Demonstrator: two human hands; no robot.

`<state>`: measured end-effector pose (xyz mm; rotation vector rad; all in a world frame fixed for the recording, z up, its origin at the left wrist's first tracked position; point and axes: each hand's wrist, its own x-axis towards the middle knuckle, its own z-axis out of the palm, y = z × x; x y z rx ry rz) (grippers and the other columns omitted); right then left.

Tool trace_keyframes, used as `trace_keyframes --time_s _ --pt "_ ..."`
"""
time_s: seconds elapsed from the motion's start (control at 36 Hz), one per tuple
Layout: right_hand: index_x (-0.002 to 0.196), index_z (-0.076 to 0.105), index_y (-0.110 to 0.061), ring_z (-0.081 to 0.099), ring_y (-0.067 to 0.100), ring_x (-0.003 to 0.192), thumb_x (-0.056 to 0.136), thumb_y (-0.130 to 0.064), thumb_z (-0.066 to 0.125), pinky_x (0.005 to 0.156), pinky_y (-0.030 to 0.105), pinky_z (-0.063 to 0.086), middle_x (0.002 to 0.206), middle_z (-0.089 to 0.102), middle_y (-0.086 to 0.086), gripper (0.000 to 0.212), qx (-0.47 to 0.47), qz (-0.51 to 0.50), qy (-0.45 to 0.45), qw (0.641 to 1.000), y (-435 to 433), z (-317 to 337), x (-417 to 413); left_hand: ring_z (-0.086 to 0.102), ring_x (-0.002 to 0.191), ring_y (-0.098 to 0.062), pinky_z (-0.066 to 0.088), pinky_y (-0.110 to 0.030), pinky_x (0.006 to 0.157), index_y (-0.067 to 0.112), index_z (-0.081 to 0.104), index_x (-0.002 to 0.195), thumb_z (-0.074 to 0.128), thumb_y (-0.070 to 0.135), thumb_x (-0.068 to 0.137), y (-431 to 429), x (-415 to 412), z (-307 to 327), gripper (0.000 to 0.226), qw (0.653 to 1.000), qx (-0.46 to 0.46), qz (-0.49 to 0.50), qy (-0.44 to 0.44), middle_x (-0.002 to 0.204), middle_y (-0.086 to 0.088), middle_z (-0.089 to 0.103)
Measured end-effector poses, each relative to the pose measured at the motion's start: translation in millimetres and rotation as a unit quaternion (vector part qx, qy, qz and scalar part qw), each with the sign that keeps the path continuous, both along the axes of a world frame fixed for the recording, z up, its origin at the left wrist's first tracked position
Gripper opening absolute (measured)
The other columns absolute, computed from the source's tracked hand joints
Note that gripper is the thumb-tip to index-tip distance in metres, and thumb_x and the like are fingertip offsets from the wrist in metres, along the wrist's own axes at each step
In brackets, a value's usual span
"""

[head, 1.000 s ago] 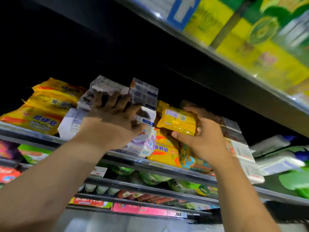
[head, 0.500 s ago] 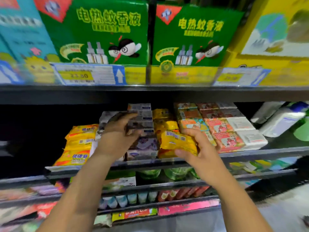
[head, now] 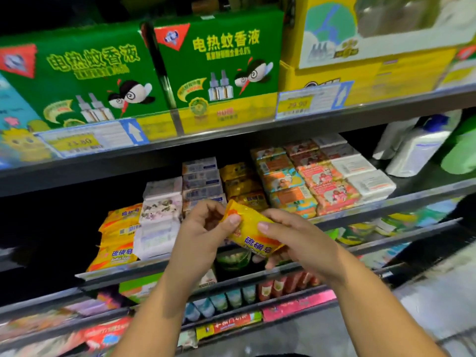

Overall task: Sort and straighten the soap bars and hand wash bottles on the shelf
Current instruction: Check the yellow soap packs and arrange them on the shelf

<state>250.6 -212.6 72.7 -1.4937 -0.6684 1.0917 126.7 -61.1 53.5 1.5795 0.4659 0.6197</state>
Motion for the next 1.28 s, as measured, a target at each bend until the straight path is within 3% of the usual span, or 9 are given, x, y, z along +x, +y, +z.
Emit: trace_keyframes --time_s 0.11,0.25,0.42,0.61,0.75,0.89,1.03,1.11,1.28 --pt "0.122 0.063 -0.023 0.073 0.013 0.095 0.098 -0.027 0.063 0.075 0.024 0.054 0.107 0.075 0.0 0.025 -0.003 -0.047 0.031 0.998 -8 -6 7 0.061 0.074 -0.02 0.054 -0.044 0.067 0.033 0.063 0.075 0.08 0.032 0.079 -13 12 3 0.017 0.997 -0.072 0.039 -0.011 0.076 0.002 0.062" --pt "0.108 0.067 -0.017 0.068 0.021 0.076 0.098 -0.016 0.063 0.058 0.029 0.05 0.101 0.068 0.015 0.012 0.052 -0.184 0.046 0.981 -14 -11 17 0.066 0.081 -0.018 0.054 -0.03 0.062 0.033 0.063 0.098 0.068 0.02 0.091 -30 25 7 0.015 0.992 -0.121 0.038 0.02 0.096 0.001 0.065" --pt "0.093 0.074 -0.02 0.062 0.031 0.083 0.098 -0.015 0.062 0.075 0.046 0.043 0.093 0.071 0.014 0.014 0.066 -0.201 0.079 0.974 -23 -14 29 0.055 0.122 -0.002 0.055 -0.03 0.091 0.054 0.055 0.128 0.086 0.035 0.075 -27 19 0 0.064 0.986 0.033 -0.162 0.036 0.142 0.017 0.043" --pt "0.112 0.064 -0.007 0.068 0.024 0.065 0.102 -0.024 0.051 0.054 0.029 0.051 0.087 0.072 0.016 0.023 0.064 -0.165 0.183 0.967 -26 -3 27 0.051 0.127 -0.003 0.046 -0.019 0.098 0.039 0.071 0.11 0.081 0.03 0.075 -16 35 1 0.037 0.972 0.215 -0.09 0.011 0.13 0.025 0.053" --pt "0.12 0.066 -0.022 0.069 0.019 0.105 0.079 -0.065 0.059 0.089 0.04 0.053 0.113 0.074 0.002 0.06 0.035 -0.117 0.056 0.991 -27 -6 33 0.066 0.096 -0.004 0.054 -0.025 0.081 0.039 0.072 0.096 0.072 0.043 0.072 -23 40 7 0.024 0.997 0.065 0.01 0.035 0.102 0.016 0.07" --pt "0.104 0.074 -0.028 0.071 0.018 0.09 0.076 -0.04 0.083 0.076 0.03 0.055 0.1 0.074 0.001 0.031 0.069 -0.136 -0.034 0.988 -22 -2 32 0.071 0.084 -0.02 0.058 -0.028 0.07 0.017 0.07 0.102 0.073 0.034 0.073 -33 40 16 0.034 0.998 -0.053 -0.002 0.026 0.089 -0.004 0.075" --pt "0.105 0.071 -0.031 0.069 0.028 0.1 0.093 -0.016 0.07 0.073 0.035 0.056 0.117 0.066 0.005 0.019 0.073 -0.176 -0.023 0.982 -11 -1 36 0.069 0.096 -0.011 0.057 -0.025 0.071 0.035 0.055 0.126 0.08 0.019 0.072 -29 36 20 0.062 0.996 -0.081 -0.03 -0.008 0.11 -0.001 0.067" --pt "0.092 0.071 -0.025 0.067 0.026 0.087 0.093 -0.01 0.067 0.067 0.038 0.053 0.106 0.067 0.009 0.016 0.096 -0.181 0.024 0.978 -7 6 38 0.063 0.116 -0.015 0.056 -0.029 0.085 0.048 0.054 0.132 0.088 0.008 0.069 -16 27 17 0.082 0.993 -0.032 -0.114 -0.006 0.133 0.003 0.056" --pt "0.092 0.069 -0.012 0.063 0.023 0.067 0.08 -0.03 0.068 0.05 0.027 0.051 0.085 0.067 0.011 0.021 0.097 -0.117 0.143 0.978 2 18 34 0.048 0.122 0.007 0.044 -0.009 0.087 0.042 0.067 0.107 0.08 0.006 0.079 0 16 23 0.048 0.976 0.214 -0.018 0.031 0.132 0.016 0.051"
